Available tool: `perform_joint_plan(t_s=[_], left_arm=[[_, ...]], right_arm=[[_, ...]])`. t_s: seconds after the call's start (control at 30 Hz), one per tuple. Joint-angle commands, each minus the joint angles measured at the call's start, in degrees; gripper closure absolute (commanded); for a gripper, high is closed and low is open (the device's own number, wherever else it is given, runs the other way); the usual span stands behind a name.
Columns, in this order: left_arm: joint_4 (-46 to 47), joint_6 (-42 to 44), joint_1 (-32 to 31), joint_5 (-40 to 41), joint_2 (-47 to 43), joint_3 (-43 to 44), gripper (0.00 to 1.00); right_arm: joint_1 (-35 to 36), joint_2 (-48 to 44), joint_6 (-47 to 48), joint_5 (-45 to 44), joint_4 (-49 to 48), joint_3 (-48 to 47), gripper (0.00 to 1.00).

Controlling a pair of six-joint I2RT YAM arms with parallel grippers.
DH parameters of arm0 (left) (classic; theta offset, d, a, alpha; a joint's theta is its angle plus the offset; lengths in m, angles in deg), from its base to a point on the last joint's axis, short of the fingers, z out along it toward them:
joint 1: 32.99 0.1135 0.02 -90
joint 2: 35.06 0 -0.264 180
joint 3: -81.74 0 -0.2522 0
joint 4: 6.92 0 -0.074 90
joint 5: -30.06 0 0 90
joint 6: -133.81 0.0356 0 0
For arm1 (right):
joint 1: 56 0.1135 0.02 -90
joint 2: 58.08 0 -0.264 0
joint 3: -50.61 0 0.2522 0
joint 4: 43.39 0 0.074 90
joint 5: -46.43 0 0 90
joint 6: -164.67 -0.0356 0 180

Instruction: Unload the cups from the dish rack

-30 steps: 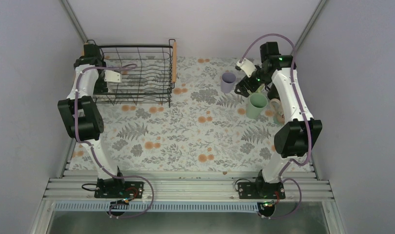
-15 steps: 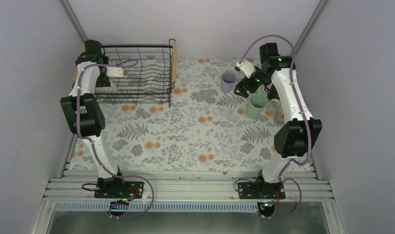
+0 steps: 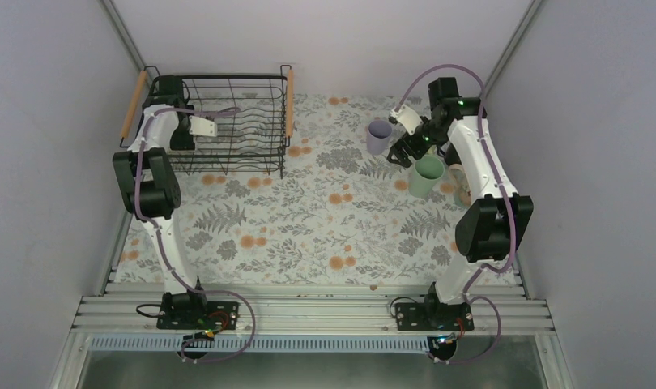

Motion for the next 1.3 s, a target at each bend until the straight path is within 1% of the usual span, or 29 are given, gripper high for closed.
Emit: perform_joint_plan(t_s=[0.0,0.07,0.17,0.23,0.37,0.53,0.63,0.8,1.0,1.07,1.17,1.27], left_arm=[[-2.6,0.5,0.1,1.1,2.3,4.0,0.13],[-3.2,0.5,0.3,0.7,3.1,5.3,0.18],[-3.7,-0.2,-0.1,0.5,4.3,7.9,0.29],[-4.4,-0.9,-0.4,1.0,5.3,9.7,0.35],[-5.9,-1.4,-0.9,2.2,6.8,12.0,0.43],[-7.8,-2.3,-1.4,2.6,7.6,13.7,0.49],[-10.7,-3.6,-1.6,2.6,9.0,16.3,0.54],[-12.5,-5.2,-1.8,3.6,10.8,19.6,0.66],[-13.6,-6.3,-1.8,4.4,11.7,20.9,0.68],[-14.2,-6.8,-1.9,4.4,11.9,21.4,0.72],[-15.4,-7.5,-2.0,4.0,12.0,22.3,0.82],[-16.5,-8.2,-2.2,3.6,11.9,23.1,0.83]], right_arm=[[0.1,-1.2,0.1,0.5,-1.4,1.3,0.00],[-0.1,-1.4,0.2,0.7,-1.9,2.0,0.00],[-0.2,-1.6,0.2,1.1,-2.9,3.1,0.00],[-0.4,-1.4,0.2,1.2,-3.4,3.9,0.00],[-0.6,-1.3,0.5,1.6,-4.0,4.6,0.00],[-1.1,-1.5,1.0,2.1,-4.2,4.9,0.00],[-1.3,-1.7,1.1,2.5,-4.2,4.8,0.00],[-1.4,-2.4,1.2,3.2,-4.0,4.8,0.00],[-1.4,-3.1,1.2,3.4,-4.0,5.0,0.00],[-1.4,-3.2,1.3,3.6,-4.2,5.3,0.00],[-1.4,-3.6,1.5,4.0,-4.6,5.9,0.00],[-1.5,-3.7,1.6,4.4,-5.3,6.7,0.00]])
